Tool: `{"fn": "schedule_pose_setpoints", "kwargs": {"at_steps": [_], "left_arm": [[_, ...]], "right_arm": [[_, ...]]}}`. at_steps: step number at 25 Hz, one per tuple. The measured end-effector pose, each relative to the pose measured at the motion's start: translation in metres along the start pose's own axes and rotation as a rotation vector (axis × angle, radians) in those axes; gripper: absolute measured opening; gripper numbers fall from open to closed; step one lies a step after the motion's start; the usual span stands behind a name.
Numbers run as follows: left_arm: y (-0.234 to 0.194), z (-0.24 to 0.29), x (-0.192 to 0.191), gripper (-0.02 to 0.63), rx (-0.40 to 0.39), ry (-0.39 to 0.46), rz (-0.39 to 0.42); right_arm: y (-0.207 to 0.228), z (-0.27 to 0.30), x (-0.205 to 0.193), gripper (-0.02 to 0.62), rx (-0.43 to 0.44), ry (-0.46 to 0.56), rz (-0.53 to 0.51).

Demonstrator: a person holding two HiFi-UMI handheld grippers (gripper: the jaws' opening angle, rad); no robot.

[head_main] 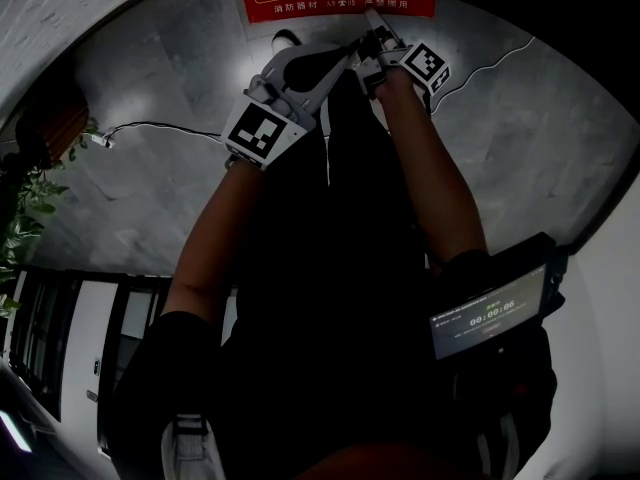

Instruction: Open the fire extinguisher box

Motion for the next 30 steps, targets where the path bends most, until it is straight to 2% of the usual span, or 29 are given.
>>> {"fn": "schedule_pose_setpoints", "kwargs": {"at_steps": [5,12,20,22,26,30], "left_arm": [[0.002,-0.001,0.002,0.003,-0.010,-0.020,0.004],[0.002,-0.002,0.022,0.003,-0.037,0.005,0.052],[-0.008,-0.015,0.052,0.003,-0.040,0.035,0.069],[-0.014,-0.020,0.056,0.003,-0.043,0.029,0.068],[-0.026,-0.026,0.055,0.003,-0.036,0.084,0.043],[-0.038,-0.036,0.062,0.003,-0.021,0.106,0.036]], "right_arm": [[-0.017,-0.008,-0.003,0.092,0.046,0.008,-0.021],[-0.065,-0.021,0.000,0.094,0.108,0.025,-0.078],[-0.107,-0.024,0.012,0.092,0.119,0.102,-0.072],[-0.118,-0.019,0.018,0.090,0.153,0.119,-0.092],[-0.139,-0.014,0.033,0.086,0.203,0.155,-0.160],[-0.158,-0.003,0.046,0.078,0.252,0.182,-0.175]]}}
Point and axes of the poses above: the fingertips, and each gripper's own axes: z forward along the fingers, y to its right, x out of its top, the point moved 10 cm from there along -z, backward along the fingers, and after that the axes turned 11 degrees about -y, right-handed, at the moved point
